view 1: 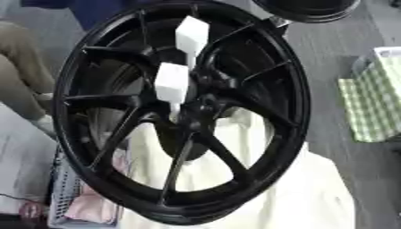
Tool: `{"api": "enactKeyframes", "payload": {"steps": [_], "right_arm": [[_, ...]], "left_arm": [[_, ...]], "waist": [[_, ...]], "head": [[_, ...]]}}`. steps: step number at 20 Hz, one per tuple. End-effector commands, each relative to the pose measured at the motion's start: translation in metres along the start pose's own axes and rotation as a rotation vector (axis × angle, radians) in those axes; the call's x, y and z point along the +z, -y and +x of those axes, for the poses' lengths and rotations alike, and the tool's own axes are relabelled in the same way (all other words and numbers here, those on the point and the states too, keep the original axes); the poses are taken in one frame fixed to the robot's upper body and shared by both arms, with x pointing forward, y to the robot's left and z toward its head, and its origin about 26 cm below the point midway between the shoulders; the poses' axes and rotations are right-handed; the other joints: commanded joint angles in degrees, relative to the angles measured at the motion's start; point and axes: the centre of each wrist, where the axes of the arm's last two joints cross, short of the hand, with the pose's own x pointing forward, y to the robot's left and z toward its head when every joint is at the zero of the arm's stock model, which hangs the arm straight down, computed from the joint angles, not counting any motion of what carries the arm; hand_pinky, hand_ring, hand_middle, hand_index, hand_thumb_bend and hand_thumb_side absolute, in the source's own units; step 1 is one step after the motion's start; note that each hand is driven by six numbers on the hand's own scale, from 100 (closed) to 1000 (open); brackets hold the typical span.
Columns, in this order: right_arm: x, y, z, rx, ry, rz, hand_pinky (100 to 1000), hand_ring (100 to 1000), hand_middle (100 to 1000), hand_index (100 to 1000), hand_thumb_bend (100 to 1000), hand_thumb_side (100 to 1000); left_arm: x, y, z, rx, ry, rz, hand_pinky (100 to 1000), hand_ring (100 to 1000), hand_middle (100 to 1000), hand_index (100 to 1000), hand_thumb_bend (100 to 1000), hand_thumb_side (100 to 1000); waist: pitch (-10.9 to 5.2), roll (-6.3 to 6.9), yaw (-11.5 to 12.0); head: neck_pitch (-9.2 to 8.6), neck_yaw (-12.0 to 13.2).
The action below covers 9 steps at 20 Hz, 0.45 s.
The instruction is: Pull the pin out of the wheel hub.
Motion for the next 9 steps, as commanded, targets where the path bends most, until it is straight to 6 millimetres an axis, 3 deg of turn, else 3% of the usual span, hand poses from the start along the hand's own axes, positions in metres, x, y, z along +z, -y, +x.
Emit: {"api": "enactKeyframes", "payload": {"steps": [1, 4, 9], "right_arm": [[-0.009, 0.007, 0.009, 0.006, 0.050, -0.015, 655, 544, 589, 730, 100, 523], [-0.012, 0.006, 0.012, 0.002, 0.059, -0.018, 655, 546, 590, 731, 100, 523], [-0.015, 0.005, 0.017, -0.009, 0.074, -0.020, 659, 550, 593, 733, 100, 523]], "left_arm": [[0.009, 0.000, 0.033, 0.239, 0.206, 0.221, 537, 550, 626, 798, 100, 687], [0.024, 0.031, 0.057, 0.469, 0.331, 0.327, 596, 599, 634, 804, 100, 689], [0.059, 0.079, 0.089, 0.687, 0.441, 0.361, 690, 660, 670, 828, 100, 706]], "waist": [[-1.68, -0.01, -0.09], [-1.53, -0.24, -0.30], [-1.38, -0.88, -0.70]], "head": [[-0.72, -0.18], [-1.08, -0.17], [-1.32, 0.21]]}}
